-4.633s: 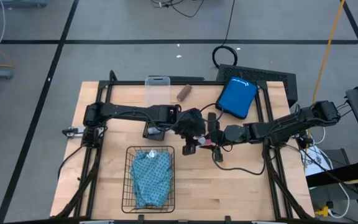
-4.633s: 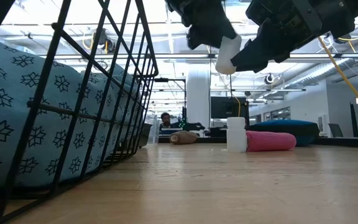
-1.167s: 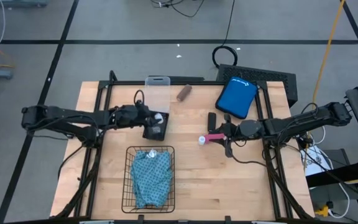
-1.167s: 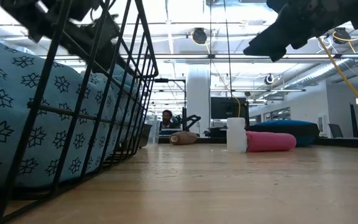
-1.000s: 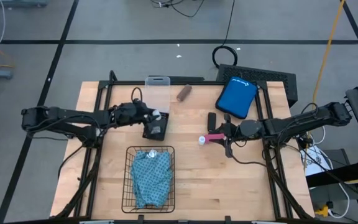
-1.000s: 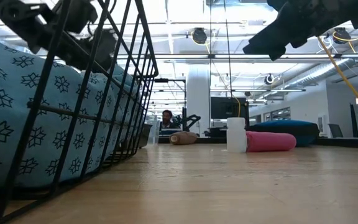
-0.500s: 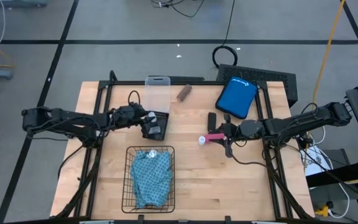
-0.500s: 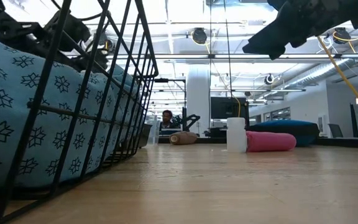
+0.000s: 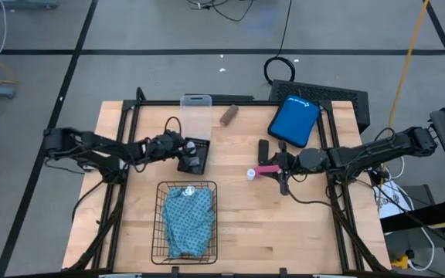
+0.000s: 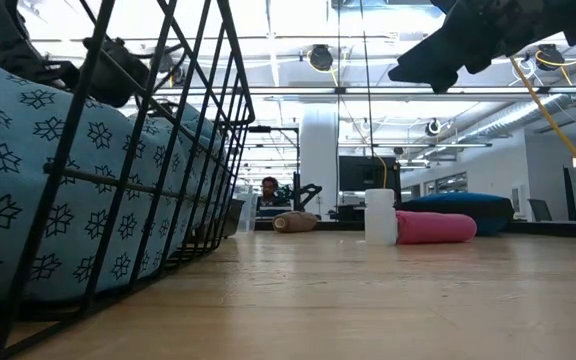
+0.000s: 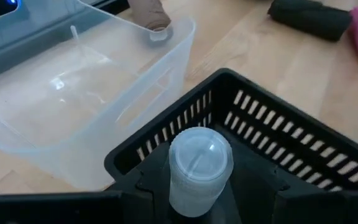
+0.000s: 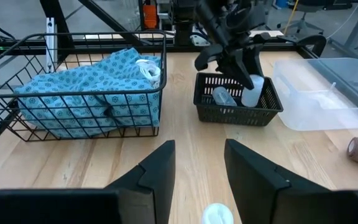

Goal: Pick & place medical supplies in basket/bin
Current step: Put the bottom white pill bottle into the black bin

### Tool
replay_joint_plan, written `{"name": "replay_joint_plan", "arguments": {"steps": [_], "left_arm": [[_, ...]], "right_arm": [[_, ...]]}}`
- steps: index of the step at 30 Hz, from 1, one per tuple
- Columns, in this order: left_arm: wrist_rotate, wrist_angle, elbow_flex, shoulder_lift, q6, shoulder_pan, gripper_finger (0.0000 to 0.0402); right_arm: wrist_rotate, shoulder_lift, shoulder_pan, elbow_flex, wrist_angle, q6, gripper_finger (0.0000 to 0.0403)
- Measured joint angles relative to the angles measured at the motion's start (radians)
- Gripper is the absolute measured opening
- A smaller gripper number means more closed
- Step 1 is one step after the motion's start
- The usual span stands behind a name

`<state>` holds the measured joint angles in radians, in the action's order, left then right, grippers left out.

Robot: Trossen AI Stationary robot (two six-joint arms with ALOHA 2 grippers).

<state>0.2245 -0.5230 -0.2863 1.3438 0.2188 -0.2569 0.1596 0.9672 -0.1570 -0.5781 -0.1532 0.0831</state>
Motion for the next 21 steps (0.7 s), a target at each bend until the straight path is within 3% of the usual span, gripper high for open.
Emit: {"name": "replay_joint_plan", "arguments": {"steps": [12, 21], "left_arm": [[0.047, -0.034, -0.002, 0.045, 0.025, -0.004, 0.0136], [0.061, -0.033, -0.001, 0.046, 0.061, -0.005, 0.0269]], "right_arm": [[-0.001, 0.000, 0.000, 0.000, 0.000, -0.008, 0.0128], [-0.003, 0.000, 0.000, 0.000, 0.000, -0.009, 0.0128]]}}
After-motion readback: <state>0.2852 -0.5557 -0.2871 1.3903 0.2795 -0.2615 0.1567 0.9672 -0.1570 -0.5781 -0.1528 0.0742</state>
